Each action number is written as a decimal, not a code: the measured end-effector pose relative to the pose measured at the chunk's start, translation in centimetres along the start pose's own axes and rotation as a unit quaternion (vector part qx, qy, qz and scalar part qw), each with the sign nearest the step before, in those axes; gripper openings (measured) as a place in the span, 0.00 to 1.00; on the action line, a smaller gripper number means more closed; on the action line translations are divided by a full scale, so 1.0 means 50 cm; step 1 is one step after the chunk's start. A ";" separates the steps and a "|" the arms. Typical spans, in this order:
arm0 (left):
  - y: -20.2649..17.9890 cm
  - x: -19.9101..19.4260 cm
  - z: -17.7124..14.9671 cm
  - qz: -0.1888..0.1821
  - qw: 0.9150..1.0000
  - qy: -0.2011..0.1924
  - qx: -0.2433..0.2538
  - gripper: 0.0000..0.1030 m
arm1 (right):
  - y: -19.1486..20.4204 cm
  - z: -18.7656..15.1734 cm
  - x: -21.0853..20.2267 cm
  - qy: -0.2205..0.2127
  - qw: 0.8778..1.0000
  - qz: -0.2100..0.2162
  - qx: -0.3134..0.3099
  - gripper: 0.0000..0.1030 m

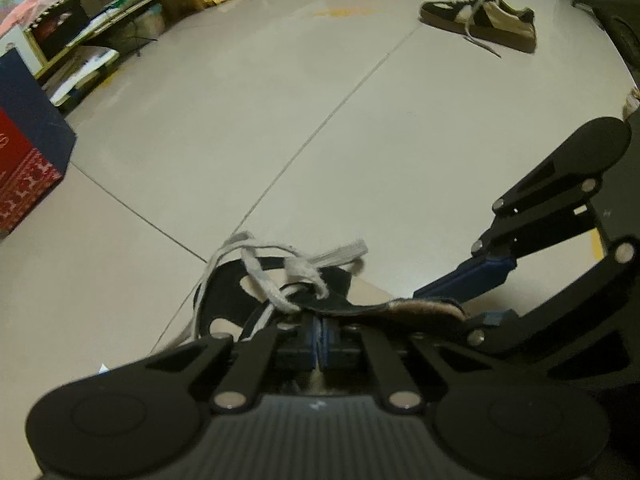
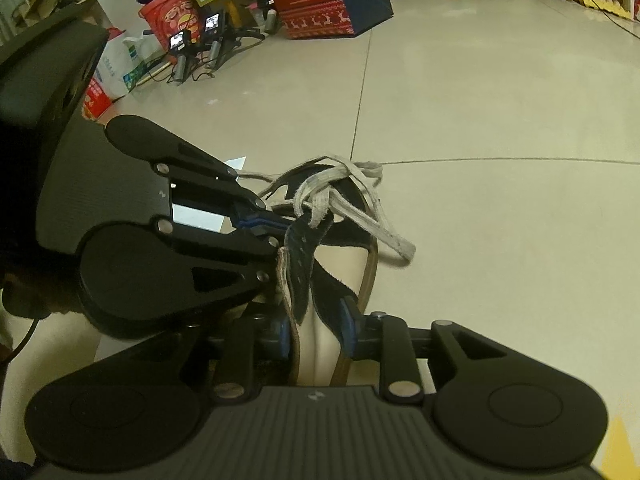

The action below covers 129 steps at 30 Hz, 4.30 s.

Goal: Lace up shoes with both hands

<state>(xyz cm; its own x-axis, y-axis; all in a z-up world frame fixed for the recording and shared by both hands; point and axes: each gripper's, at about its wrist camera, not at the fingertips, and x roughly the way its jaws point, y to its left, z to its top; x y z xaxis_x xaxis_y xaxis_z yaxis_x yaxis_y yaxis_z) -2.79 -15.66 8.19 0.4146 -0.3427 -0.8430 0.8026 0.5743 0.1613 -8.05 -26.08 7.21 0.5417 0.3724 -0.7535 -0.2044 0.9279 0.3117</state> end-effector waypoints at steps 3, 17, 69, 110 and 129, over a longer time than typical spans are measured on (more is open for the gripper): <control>0.013 -0.027 -0.008 -0.005 1.000 -0.010 -0.029 0.02 | -0.006 0.002 0.004 0.002 1.000 -0.010 0.028 0.18; 0.063 -0.213 -0.080 0.041 0.994 -0.058 -0.085 0.02 | -0.008 0.004 0.008 0.010 0.999 -0.034 0.035 0.15; 0.279 -0.328 -0.447 0.302 0.919 0.103 -0.229 0.31 | 0.002 -0.003 -0.011 0.024 0.999 -0.023 -0.014 0.28; 0.022 -0.088 -0.134 0.133 0.983 -0.066 0.110 0.02 | -0.040 0.044 -0.004 0.026 0.997 0.058 0.042 0.17; -0.004 -0.114 -0.135 0.186 0.964 -0.125 0.140 0.03 | 0.045 0.147 0.092 0.031 0.953 0.148 -0.263 0.06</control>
<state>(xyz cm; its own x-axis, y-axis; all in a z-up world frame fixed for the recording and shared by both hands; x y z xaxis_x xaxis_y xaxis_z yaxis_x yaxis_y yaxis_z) -8.20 -8.81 9.48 0.7591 -0.3396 -0.5554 0.6476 0.4813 0.5907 -0.01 -22.38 8.69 0.3500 0.6046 -0.7155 -0.7308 0.6541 0.1952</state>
